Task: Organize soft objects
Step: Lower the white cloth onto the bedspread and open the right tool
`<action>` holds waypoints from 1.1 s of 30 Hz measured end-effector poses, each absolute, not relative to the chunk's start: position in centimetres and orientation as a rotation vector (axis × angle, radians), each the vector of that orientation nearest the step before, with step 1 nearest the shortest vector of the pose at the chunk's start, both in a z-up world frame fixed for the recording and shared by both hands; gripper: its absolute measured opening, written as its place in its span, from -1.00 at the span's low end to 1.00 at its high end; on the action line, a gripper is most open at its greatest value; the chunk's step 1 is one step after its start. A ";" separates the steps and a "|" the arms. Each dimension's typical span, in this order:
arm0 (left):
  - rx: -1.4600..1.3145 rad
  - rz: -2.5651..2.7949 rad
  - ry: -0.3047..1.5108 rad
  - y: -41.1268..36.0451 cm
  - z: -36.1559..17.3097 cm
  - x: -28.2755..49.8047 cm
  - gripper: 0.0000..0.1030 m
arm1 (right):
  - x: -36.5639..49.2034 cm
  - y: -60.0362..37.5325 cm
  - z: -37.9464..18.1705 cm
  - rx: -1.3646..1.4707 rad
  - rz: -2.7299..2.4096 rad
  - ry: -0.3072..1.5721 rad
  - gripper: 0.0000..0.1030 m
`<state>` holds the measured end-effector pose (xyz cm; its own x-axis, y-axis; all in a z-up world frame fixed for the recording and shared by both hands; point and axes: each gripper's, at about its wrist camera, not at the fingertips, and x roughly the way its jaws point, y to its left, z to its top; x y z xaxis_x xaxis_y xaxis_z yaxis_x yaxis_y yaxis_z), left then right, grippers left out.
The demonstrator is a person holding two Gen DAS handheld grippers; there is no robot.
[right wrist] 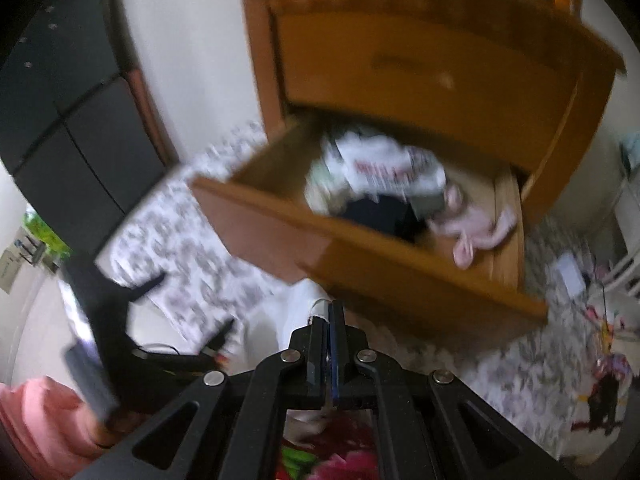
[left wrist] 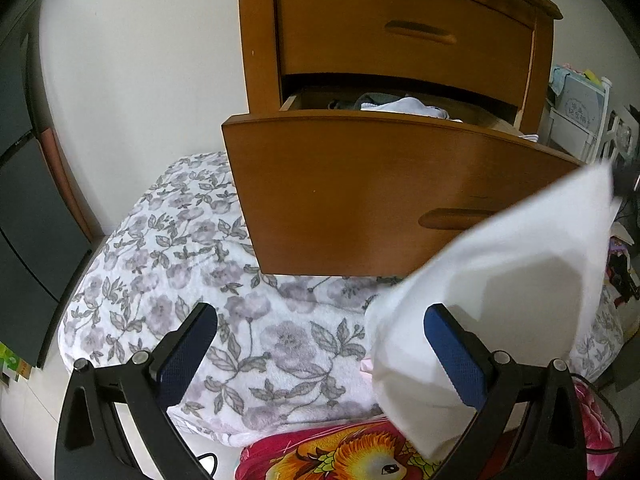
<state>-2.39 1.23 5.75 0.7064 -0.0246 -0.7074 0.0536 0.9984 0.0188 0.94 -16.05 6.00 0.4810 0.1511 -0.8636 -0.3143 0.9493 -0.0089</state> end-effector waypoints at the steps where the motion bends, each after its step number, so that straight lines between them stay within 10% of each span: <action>1: 0.039 -0.044 0.786 1.2 5.7 -2.4 1.00 | 1.2 -16.6 5.0 -0.179 0.265 1.056 -0.98; 18: 0.046 -0.042 0.792 1.2 5.6 -2.5 1.00 | 2.8 -24.0 -3.7 -0.064 0.065 1.265 -0.95; 33: 0.056 -0.039 0.789 1.2 5.6 -2.6 1.00 | 2.5 -25.0 1.2 -0.167 0.009 1.157 -0.03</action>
<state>-2.62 1.24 5.58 0.7037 -0.0146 -0.7103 0.0562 0.9978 0.0351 2.55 -24.98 1.22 0.4038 -0.0788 -0.9115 -0.0932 0.9876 -0.1266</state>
